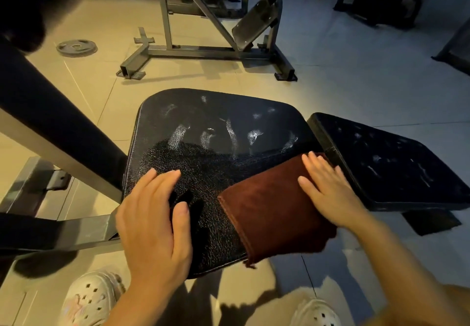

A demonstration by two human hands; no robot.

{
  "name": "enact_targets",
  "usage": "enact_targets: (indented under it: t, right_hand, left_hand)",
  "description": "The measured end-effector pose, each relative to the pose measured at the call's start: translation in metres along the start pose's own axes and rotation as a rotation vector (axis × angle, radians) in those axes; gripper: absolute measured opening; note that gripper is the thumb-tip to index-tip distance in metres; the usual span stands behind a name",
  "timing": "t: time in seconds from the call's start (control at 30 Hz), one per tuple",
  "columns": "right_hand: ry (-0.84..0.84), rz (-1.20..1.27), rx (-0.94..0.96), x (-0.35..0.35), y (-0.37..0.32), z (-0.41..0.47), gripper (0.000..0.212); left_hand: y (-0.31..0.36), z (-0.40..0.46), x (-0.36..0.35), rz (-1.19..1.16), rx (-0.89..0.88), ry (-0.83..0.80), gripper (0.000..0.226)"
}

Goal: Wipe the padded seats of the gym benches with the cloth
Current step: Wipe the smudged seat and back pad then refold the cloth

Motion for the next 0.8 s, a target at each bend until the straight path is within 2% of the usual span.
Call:
enact_targets:
  t: [0.13,0.2,0.27,0.33,0.4,0.43,0.5,0.63,0.7,0.8]
  right_hand:
    - [-0.018,-0.058,0.2,0.002,-0.034,0.014,0.062]
    - [-0.044,-0.07,0.384,-0.004,-0.075,0.004,0.071]
    - [-0.084,-0.066,0.55,-0.012,-0.121,-0.012,0.07]
    - [-0.105,-0.04,0.667,-0.022,-0.165,-0.027,0.069]
    - [-0.102,-0.017,0.731,-0.029,-0.202,-0.037,0.076]
    - [-0.101,-0.01,0.741,-0.032,-0.214,-0.04,0.079]
    - [-0.091,0.012,0.75,-0.033,-0.222,-0.047,0.07]
    - [-0.07,0.044,0.818,-0.033,-0.194,-0.08,0.063]
    - [-0.054,0.043,0.727,-0.035,-0.162,-0.086,0.069]
    - [0.004,0.014,0.426,-0.027,-0.113,-0.069,0.083]
  left_hand:
    - [0.0,0.001,-0.002,0.026,-0.024,0.02,0.041]
    - [0.0,0.0,-0.001,0.014,-0.022,0.032,0.04]
    - [-0.001,-0.001,-0.001,-0.006,-0.02,0.03,0.04]
    - [-0.005,-0.001,0.001,-0.059,0.0,0.031,0.04]
    - [-0.01,-0.001,0.004,-0.149,0.058,0.045,0.041]
    - [-0.013,-0.001,0.008,-0.199,0.095,0.056,0.041]
    - [-0.02,-0.002,0.018,-0.267,0.139,0.084,0.039]
    - [-0.045,0.004,0.038,-0.326,0.233,0.081,0.032]
    - [-0.063,0.001,0.038,-0.368,0.34,0.078,0.031]
    - [-0.077,-0.011,0.033,-0.385,0.427,0.009,0.04]
Point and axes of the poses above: each hand's wrist, its own z-axis towards the middle knuckle, its own x-axis out of the back of the hand, y = z × x, the point moved 4 cm from there along z, towards the middle knuckle, and after that the axes turned 11 degrees about -x, right-handed, at the moved point
